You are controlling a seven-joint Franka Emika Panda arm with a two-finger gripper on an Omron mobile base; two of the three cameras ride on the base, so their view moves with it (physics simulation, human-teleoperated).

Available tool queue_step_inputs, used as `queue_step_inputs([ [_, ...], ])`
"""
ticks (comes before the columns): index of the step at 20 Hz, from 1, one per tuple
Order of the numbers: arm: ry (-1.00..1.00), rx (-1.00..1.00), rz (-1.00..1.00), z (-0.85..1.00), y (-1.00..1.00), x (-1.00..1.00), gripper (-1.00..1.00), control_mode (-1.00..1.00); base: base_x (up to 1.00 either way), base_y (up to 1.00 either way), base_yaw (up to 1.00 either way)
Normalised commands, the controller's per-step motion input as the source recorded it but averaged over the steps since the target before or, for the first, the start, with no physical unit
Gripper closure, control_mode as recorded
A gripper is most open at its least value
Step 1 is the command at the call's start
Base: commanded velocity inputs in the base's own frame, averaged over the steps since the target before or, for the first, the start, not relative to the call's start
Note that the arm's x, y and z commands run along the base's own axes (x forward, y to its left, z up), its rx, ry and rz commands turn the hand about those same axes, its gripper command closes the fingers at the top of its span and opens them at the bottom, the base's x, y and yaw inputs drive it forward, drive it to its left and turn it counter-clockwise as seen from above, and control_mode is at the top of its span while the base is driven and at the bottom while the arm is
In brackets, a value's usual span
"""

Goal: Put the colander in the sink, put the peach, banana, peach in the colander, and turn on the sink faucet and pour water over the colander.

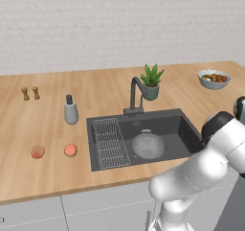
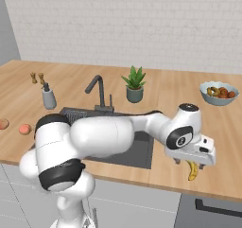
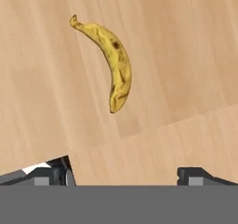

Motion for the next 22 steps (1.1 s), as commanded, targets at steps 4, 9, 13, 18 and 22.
queue_step_inputs([
  [4,-0.01,0.06,0.20,-0.46,-0.41,0.23,-1.00,-1.00,0.00,0.00,0.00],
  [9,-0.06,0.05,0.27,-0.28,-0.21,0.48,-1.00,-1.00,0.00,0.00,0.00],
  [13,-0.03,0.02,0.25,-0.17,-0.26,0.49,-1.00,-1.00,0.00,0.00,0.00],
  [18,0.00,0.00,0.17,-0.24,-0.25,0.42,-1.00,-1.00,0.00,0.00,0.00],
  [22,0.02,0.00,0.12,-0.28,-0.25,0.34,-1.00,-1.00,0.00,0.00,0.00],
])
